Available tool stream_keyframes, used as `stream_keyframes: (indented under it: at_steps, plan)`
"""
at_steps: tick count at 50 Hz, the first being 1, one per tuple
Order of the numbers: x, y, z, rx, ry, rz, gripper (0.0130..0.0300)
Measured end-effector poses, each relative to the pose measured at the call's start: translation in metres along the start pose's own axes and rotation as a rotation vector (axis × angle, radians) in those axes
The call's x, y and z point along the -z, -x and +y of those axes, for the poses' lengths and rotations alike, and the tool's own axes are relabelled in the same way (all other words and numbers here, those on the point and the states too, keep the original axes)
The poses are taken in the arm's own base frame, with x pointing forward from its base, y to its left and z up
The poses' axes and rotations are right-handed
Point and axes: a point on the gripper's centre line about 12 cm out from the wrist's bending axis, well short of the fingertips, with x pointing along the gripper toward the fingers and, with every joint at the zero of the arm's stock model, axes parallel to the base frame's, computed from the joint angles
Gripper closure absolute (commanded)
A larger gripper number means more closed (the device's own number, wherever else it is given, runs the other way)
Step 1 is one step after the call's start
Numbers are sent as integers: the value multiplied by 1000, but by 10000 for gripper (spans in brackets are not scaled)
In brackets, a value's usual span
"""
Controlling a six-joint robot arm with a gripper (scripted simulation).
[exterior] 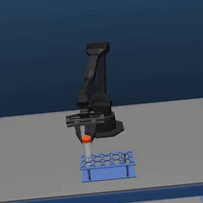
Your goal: Pick up the centrifuge tube on the rack
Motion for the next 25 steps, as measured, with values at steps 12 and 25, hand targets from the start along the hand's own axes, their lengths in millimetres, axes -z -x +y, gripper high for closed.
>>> stream_keyframes:
  at_steps: [12, 25]
  plan:
    - [-11, 6, 0, 0, 5, 1, 300]
    - [-23, 13, -1, 3, 7, 3, 300]
